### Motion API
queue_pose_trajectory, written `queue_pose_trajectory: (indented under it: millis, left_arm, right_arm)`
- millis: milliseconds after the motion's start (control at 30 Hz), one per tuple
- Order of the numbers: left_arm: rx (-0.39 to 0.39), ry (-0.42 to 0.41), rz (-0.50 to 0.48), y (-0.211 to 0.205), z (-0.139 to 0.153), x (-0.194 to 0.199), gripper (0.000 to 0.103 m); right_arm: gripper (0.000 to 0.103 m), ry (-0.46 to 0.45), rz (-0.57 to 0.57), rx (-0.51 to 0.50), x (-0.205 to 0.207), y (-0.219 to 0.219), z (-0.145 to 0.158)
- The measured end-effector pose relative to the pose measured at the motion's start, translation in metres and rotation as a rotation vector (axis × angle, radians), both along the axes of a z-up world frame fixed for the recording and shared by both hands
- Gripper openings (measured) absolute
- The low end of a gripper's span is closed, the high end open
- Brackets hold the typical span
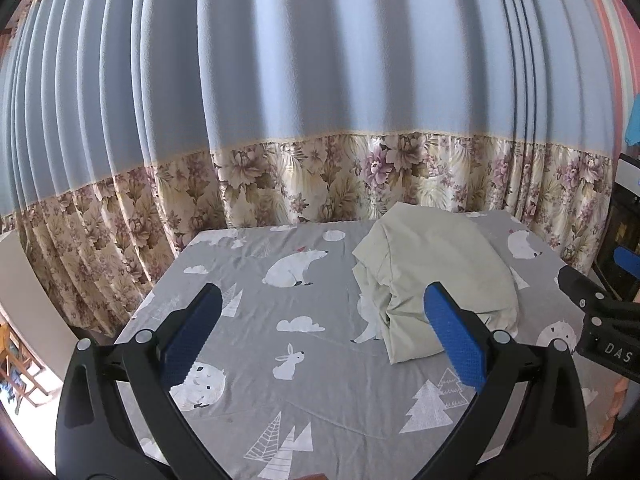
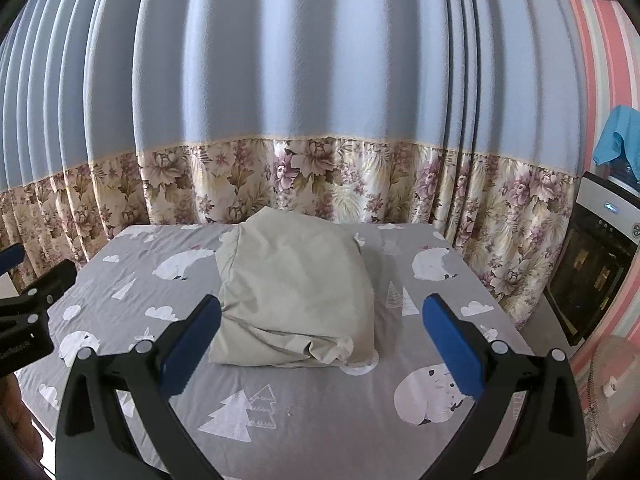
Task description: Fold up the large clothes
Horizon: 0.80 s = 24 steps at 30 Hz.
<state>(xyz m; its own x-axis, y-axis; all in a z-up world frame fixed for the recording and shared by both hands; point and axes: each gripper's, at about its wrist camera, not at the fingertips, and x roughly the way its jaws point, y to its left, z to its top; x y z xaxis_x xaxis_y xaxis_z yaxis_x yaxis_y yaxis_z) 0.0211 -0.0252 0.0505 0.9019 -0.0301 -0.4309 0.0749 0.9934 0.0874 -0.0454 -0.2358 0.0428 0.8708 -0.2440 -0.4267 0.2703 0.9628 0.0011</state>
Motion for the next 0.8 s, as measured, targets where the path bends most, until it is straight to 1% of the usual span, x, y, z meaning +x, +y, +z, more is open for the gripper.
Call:
queue_pose_trajectory:
  millis: [167,433,800]
  left_arm:
    - [0.001,-0.001,0.002,0.0,0.001,-0.002,0.1]
    - [0.0,0.021,0.011,0.003,-0.001,0.003,0.1]
    - [-0.012,0.068,0.013,0.004,-0.012,0.017,0.1]
  right_arm:
    - [0.101,0.014,-0.011,0.004,0.003,-0.001,-0.002]
    - [0.101,0.04,-0.017,-0.003,0.01,-0.001,-0.007]
    - [0.101,0.058,-0.032,-0.001,0.015,-0.003,-0.014]
